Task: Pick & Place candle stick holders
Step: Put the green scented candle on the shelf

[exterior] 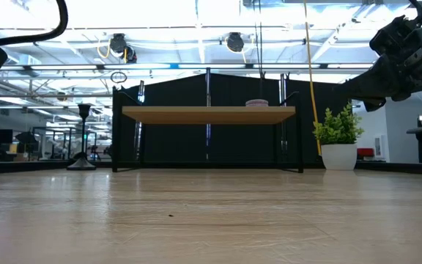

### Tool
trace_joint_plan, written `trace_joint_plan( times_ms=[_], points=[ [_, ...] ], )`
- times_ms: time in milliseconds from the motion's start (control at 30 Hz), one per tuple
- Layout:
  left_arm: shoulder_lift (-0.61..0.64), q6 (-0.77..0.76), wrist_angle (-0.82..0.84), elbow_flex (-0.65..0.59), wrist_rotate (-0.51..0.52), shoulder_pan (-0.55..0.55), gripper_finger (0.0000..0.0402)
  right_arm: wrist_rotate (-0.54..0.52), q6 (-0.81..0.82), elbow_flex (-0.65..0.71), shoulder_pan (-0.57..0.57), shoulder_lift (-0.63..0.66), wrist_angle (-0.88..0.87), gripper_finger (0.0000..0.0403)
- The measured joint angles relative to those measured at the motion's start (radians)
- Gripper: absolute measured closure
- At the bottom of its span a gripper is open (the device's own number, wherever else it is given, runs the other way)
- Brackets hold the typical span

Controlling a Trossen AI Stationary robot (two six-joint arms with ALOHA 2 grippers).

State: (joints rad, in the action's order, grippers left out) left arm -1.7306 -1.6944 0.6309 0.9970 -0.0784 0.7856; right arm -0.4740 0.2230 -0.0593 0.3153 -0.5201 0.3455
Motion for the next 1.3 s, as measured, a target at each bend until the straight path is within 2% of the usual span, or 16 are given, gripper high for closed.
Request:
trace_joint_plan(
  times_ms=[267, 633, 967, 1133, 1300],
  points=[
    [0.000, 0.012, 0.030, 0.000, -0.007, 0.002, 0.0009, 0.000, 0.000, 0.000, 0.000, 0.000, 0.000, 0.0403],
    [0.000, 0.011, 0.044, 0.000, -0.001, 0.001, 0.0103, 0.000, 0.000, 0.000, 0.000, 0.000, 0.000, 0.0403],
    [0.001, 0.011, 0.048, 0.000, -0.004, 0.001, 0.0157, 0.000, 0.000, 0.000, 0.000, 0.000, 0.000, 0.0403],
    [0.001, 0.008, 0.047, 0.000, 0.000, 0.001, 0.0163, 0.000, 0.000, 0.000, 0.000, 0.000, 0.000, 0.0403],
    [0.018, -0.031, 0.021, 0.000, -0.043, -0.003, 0.0141, 0.000, 0.000, 0.000, 0.000, 0.000, 0.000, 0.0403]
  ],
)
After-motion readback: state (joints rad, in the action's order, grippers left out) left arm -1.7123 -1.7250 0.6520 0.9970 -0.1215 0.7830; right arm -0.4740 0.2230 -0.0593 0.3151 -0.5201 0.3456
